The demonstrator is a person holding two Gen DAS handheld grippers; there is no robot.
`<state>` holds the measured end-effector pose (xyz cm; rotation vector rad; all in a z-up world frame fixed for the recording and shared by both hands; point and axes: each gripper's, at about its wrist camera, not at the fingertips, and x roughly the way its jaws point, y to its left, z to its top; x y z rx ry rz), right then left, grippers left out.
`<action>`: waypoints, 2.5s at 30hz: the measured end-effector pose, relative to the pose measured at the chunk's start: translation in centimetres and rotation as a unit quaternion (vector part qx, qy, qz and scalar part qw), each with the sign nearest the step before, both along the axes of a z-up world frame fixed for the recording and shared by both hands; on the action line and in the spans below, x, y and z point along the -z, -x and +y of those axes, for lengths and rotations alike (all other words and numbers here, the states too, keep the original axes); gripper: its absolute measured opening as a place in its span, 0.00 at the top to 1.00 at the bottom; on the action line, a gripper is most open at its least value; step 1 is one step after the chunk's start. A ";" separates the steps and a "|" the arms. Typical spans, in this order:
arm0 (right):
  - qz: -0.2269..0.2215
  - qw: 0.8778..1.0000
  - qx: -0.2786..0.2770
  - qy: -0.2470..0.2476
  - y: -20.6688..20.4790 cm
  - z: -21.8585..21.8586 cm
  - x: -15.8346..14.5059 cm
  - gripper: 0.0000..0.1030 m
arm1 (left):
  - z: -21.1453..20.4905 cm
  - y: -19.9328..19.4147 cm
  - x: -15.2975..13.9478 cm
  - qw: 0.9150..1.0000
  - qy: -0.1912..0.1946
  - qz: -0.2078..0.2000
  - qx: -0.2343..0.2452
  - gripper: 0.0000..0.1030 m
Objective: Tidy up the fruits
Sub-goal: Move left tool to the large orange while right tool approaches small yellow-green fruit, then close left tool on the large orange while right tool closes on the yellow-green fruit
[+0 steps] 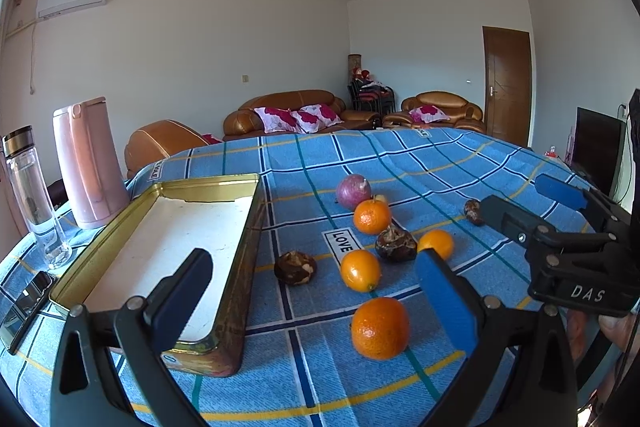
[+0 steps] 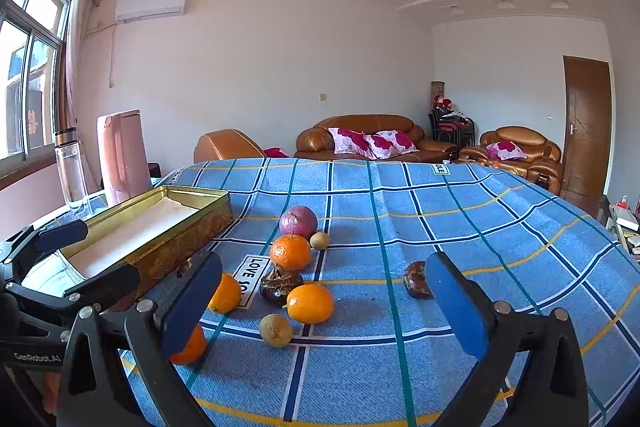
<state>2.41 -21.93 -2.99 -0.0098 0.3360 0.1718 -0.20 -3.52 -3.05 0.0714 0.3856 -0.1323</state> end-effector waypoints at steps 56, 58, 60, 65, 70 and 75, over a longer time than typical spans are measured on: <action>0.230 0.963 -0.118 0.075 -5.8 4.7 5.4 0.72 | 0.2 -3.3 3.9 0.991 0.025 0.116 0.056 0.34; 0.228 0.963 -0.121 0.077 -5.7 4.8 5.4 0.72 | -0.1 -3.2 4.0 0.992 0.014 0.115 0.054 0.49; 0.223 0.964 -0.124 0.079 -5.5 5.0 5.3 0.72 | -0.3 -3.2 4.0 0.992 0.006 0.114 0.052 0.55; 0.213 0.966 -0.129 0.075 -5.2 4.8 5.2 0.72 | 0.3 -4.0 4.5 0.989 0.012 0.140 0.036 0.51; 0.204 0.967 -0.129 0.082 -4.9 5.1 5.1 0.72 | 0.1 -4.2 4.6 0.988 0.011 0.147 0.041 0.54; 0.183 0.972 -0.129 0.078 -4.3 4.9 4.7 0.72 | 0.3 -3.9 4.5 0.989 0.020 0.139 0.053 0.55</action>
